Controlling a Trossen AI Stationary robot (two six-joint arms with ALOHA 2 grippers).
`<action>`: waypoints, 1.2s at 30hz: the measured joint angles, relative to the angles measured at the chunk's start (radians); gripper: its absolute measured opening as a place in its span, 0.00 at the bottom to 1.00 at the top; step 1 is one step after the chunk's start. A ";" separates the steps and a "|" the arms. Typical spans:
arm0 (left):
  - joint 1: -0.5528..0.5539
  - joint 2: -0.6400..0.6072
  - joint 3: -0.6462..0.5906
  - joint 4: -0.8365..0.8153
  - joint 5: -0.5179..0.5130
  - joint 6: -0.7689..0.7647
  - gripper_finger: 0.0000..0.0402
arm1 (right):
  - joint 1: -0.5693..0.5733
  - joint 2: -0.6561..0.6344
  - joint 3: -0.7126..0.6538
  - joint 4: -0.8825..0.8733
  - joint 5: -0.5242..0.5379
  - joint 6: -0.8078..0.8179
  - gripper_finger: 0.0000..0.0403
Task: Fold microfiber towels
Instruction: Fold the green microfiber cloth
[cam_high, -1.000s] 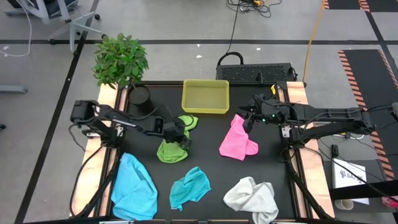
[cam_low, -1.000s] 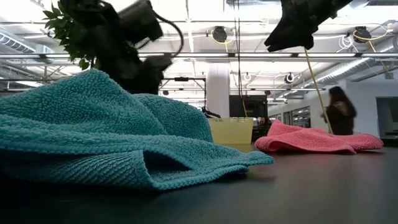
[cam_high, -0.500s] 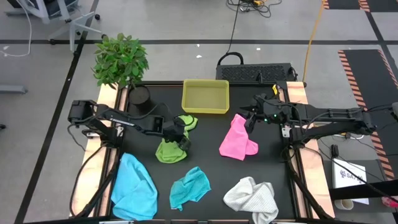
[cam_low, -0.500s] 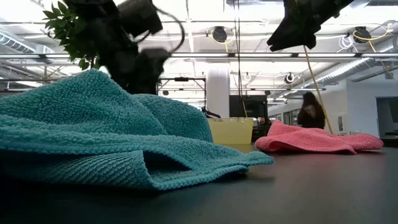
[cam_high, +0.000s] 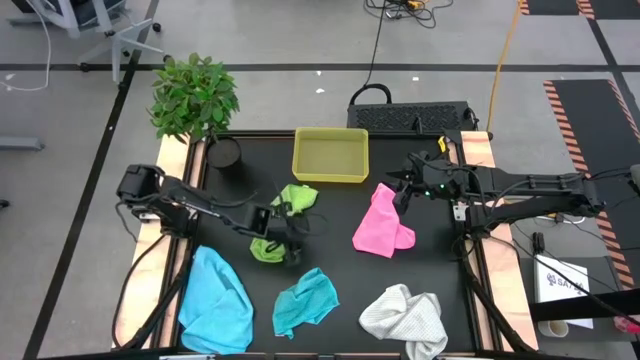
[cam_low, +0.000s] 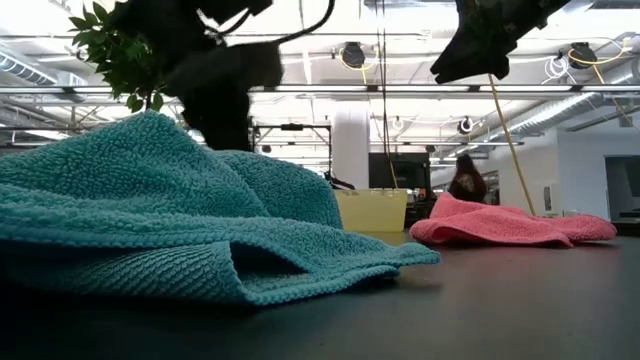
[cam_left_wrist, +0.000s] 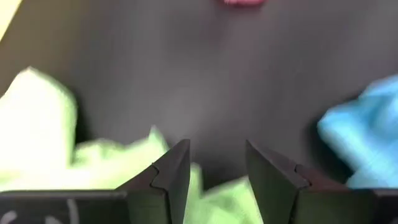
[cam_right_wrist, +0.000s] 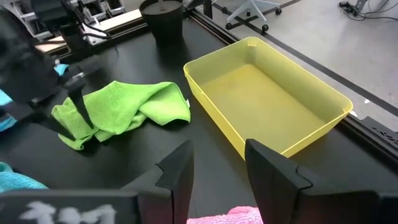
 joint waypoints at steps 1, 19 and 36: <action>-0.007 0.013 0.000 0.002 -0.022 0.017 0.38 | 0.000 0.000 0.000 0.002 0.000 0.004 0.34; 0.007 0.047 -0.002 -0.048 -0.150 -0.004 0.38 | 0.002 0.000 0.000 -0.006 -0.025 0.031 0.34; 0.008 0.109 -0.002 -0.008 -0.130 -0.036 0.38 | 0.002 0.000 -0.001 -0.006 -0.023 0.026 0.34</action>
